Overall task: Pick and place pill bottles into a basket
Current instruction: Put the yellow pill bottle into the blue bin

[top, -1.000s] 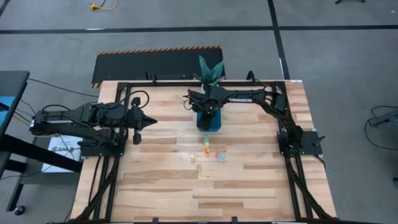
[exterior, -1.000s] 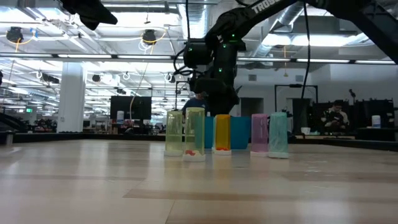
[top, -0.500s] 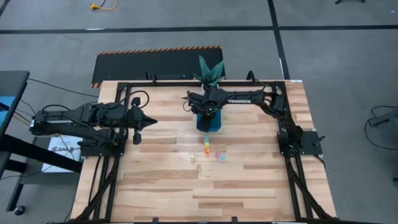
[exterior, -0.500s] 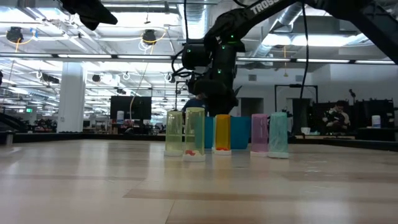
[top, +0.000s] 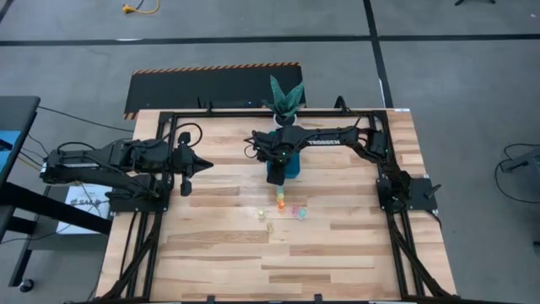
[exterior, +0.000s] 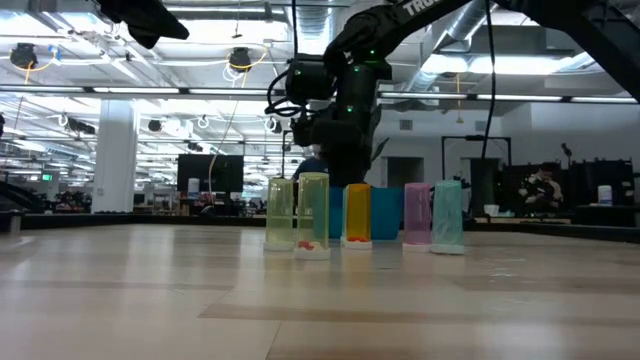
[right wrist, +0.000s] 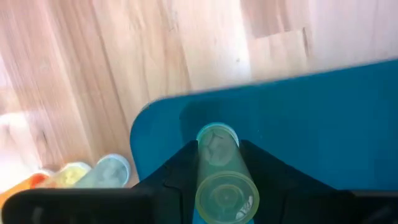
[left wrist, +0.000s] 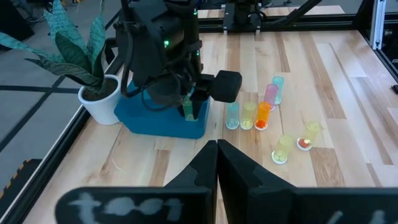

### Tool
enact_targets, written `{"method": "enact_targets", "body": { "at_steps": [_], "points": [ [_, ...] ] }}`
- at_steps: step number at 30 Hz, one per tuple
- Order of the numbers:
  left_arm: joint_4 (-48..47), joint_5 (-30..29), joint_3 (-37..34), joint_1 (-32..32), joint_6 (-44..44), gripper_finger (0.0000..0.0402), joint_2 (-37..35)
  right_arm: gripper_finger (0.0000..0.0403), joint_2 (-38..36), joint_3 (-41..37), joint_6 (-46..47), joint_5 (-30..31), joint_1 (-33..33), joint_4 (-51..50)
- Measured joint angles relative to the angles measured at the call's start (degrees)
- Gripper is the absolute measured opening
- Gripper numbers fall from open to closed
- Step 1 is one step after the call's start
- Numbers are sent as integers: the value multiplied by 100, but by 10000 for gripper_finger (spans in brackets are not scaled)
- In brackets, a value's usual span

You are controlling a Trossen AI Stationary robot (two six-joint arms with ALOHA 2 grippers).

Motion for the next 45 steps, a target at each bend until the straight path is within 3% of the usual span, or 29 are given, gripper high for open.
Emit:
{"method": "enact_targets", "body": {
  "at_steps": [45],
  "points": [
    [44, 0, 0, 1, -108, 0, 1, 103, 0, 0, -477, -103, -39, 84]
  ]
}}
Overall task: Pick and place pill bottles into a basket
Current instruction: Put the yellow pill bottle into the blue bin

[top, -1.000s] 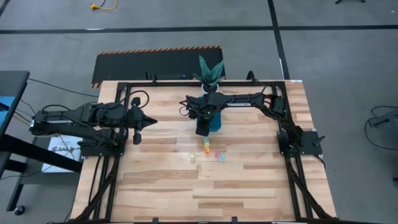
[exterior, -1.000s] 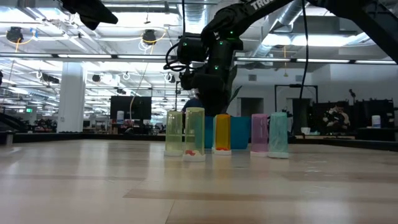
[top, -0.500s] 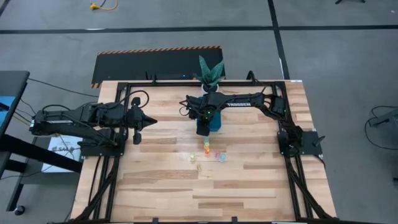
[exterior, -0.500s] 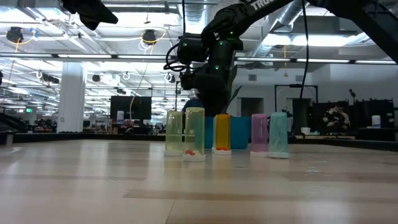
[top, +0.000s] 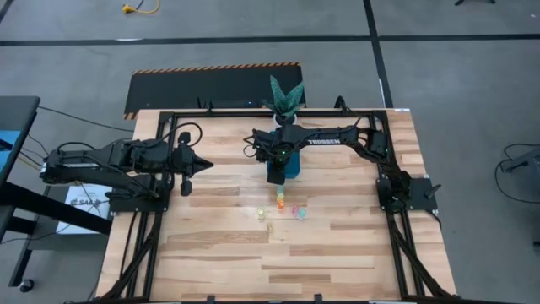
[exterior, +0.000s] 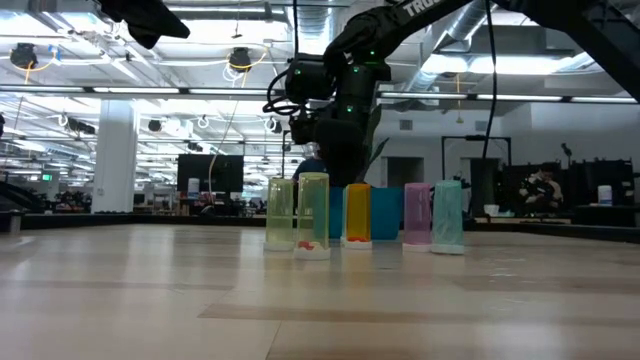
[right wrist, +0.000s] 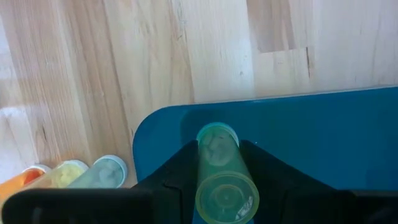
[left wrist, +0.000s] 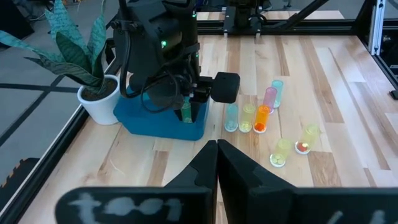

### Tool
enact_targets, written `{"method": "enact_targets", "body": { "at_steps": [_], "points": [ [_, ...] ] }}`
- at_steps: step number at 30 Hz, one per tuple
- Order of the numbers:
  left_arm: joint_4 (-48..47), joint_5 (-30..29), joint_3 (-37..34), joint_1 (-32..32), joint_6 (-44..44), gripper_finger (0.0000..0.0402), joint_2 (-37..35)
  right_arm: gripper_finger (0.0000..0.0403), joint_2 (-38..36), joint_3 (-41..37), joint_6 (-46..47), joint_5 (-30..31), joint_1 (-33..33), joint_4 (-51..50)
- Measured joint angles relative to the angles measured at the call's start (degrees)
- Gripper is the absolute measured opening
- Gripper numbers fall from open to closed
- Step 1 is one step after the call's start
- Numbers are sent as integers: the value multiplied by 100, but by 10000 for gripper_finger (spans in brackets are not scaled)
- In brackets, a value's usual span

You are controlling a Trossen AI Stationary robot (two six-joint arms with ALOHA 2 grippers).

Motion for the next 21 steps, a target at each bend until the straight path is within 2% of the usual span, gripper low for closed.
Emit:
{"method": "enact_targets", "body": {
  "at_steps": [21],
  "points": [
    [0, 0, 0, -1, -1, 0, -1, 103, 0, 0, 47, -2, -7, 0]
  ]
}}
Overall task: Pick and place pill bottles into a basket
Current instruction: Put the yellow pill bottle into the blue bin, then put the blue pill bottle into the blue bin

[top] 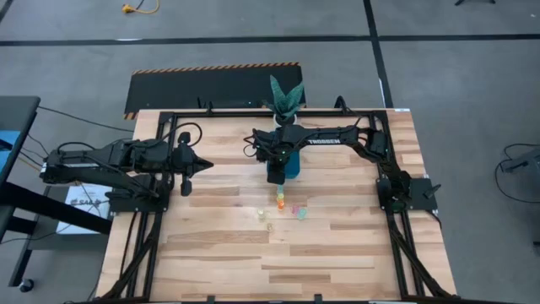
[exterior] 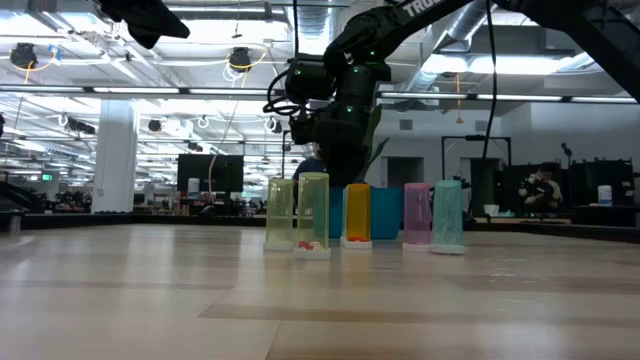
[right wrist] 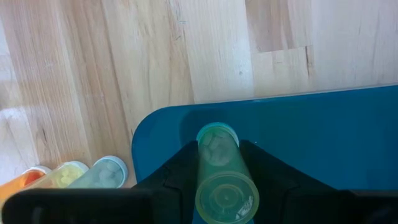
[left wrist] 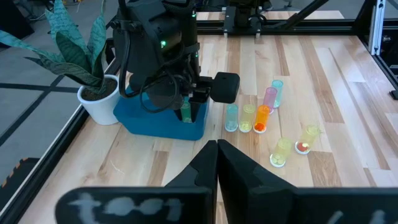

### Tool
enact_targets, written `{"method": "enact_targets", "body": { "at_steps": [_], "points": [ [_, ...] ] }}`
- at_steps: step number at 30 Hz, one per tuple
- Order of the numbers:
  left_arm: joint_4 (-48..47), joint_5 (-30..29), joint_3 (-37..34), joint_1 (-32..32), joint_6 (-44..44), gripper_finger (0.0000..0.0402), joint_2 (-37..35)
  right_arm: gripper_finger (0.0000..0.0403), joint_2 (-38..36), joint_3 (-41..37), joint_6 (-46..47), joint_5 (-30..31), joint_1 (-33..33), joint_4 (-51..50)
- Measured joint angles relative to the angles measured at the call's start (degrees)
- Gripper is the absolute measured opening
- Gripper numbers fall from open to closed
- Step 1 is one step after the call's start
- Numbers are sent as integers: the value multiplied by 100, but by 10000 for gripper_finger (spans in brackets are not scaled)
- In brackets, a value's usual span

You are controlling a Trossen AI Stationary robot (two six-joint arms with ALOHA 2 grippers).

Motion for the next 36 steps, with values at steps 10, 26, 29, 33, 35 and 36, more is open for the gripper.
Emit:
{"method": "enact_targets", "body": {
  "at_steps": [10, 26, 29, 33, 35, 36],
  "points": [
    [-2, 0, -2, 2, 0, 0, 2, 107, 0, 0, 0, 2, 1, 0],
    [-2, 0, -2, 0, -44, 0, 0, 148, 0, 0, 0, 4, 7, -2],
    [-2, 0, 0, 0, -44, 0, 2, 148, 0, 0, -27, 7, 7, -2],
    [-2, 0, -1, 1, -44, 0, 0, 147, 0, 0, -42, 9, 7, -7],
    [-2, 0, 0, 2, -46, 0, 0, 146, 0, 0, -42, 9, 7, -31],
    [-2, 0, -1, 1, -45, 0, 1, 147, 0, 0, -42, 9, 7, -48]
  ]
}}
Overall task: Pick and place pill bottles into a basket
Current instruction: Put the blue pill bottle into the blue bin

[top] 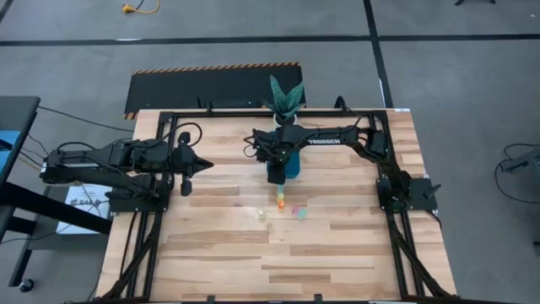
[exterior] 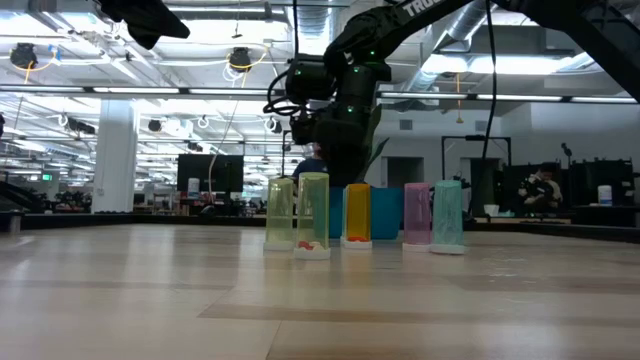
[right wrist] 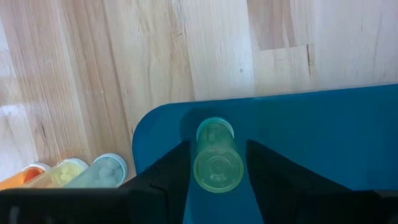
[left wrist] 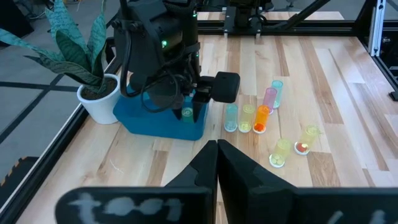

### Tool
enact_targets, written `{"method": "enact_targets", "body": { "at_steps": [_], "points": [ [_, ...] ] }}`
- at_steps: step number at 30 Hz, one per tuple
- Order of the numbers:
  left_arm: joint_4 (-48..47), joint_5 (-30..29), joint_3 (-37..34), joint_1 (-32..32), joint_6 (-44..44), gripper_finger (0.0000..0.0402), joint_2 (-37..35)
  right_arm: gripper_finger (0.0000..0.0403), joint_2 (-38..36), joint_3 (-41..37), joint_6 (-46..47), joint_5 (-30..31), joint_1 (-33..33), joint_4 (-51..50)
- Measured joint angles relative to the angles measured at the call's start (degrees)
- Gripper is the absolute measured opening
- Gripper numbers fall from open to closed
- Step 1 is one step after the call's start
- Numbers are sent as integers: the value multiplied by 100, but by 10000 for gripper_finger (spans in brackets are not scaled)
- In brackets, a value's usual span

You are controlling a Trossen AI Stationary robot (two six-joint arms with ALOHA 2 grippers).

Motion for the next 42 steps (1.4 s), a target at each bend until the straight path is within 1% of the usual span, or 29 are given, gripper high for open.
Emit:
{"method": "enact_targets", "body": {
  "at_steps": [11, 19, 30, 37, 42],
  "points": [
    [0, 0, 1, -1, 1, 0, -1, 155, 0, -1, -20, 0, 0, -256],
    [-2, 0, -1, -1, -25, 0, 1, 153, 0, -1, -110, 153, -11, -455],
    [-1, 0, -1, -1, -26, 0, 0, 146, 0, 23, -161, 157, -11, -718],
    [-2, 0, 1, 0, -25, 0, 1, 136, -2, 524, -165, 161, -107, -1261],
    [0, 0, 0, -1, -25, 0, 1, 132, -2, 1172, -143, 161, -208, -2124]
  ]
}}
